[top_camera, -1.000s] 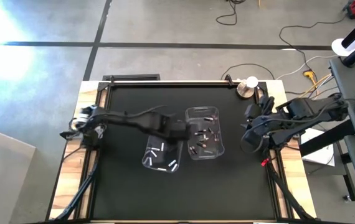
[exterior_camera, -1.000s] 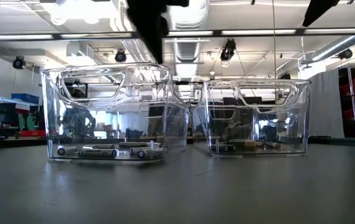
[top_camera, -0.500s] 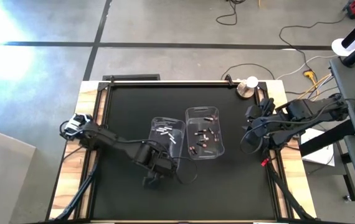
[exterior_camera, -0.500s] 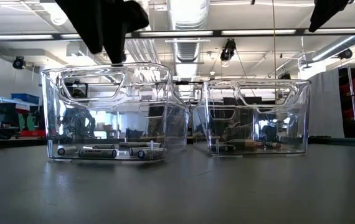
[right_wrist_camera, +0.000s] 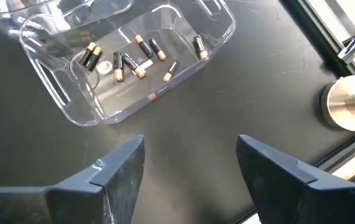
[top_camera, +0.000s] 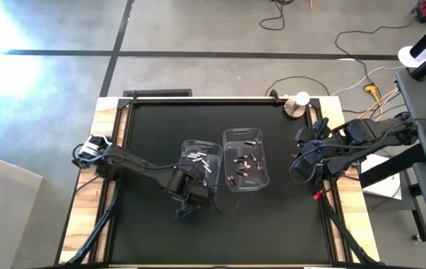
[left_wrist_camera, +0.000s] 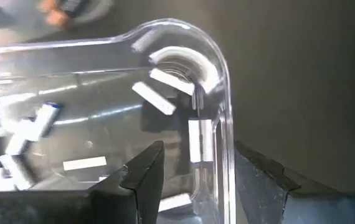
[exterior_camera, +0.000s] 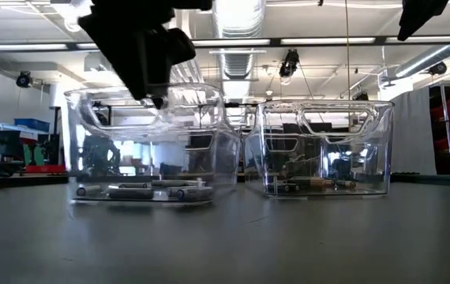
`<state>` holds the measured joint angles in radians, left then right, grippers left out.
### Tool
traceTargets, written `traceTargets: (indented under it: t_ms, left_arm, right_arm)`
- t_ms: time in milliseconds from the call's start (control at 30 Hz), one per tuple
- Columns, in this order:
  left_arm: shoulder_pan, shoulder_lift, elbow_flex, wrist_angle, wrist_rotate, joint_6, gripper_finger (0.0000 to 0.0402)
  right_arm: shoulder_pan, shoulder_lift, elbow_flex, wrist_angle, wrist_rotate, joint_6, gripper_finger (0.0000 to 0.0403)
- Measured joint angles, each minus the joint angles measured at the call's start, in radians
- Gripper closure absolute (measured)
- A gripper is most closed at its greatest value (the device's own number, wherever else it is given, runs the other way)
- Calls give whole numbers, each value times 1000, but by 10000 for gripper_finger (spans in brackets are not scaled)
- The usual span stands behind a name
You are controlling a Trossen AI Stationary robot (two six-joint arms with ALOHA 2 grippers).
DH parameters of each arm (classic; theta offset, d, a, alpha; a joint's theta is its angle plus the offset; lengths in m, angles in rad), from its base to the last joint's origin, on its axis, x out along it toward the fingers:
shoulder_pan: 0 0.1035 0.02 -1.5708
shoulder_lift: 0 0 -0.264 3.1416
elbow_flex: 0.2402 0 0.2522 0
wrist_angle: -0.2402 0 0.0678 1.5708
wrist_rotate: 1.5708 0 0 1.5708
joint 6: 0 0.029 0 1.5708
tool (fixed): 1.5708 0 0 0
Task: Sort batteries
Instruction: Adjust the transparent bins
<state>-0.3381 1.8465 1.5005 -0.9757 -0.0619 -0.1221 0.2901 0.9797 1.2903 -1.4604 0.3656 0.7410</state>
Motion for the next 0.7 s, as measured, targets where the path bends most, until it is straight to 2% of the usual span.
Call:
traceTargets:
  t_ms: [300, 700]
  left_arm:
    - [97, 0, -1, 7, -86, -82, 240]
    - [139, 0, -4, 63, -90, -89, 240]
  right_arm:
    - [0, 2, 0, 1, 0, 0, 158]
    - [0, 2, 0, 7, -8, 0, 132]
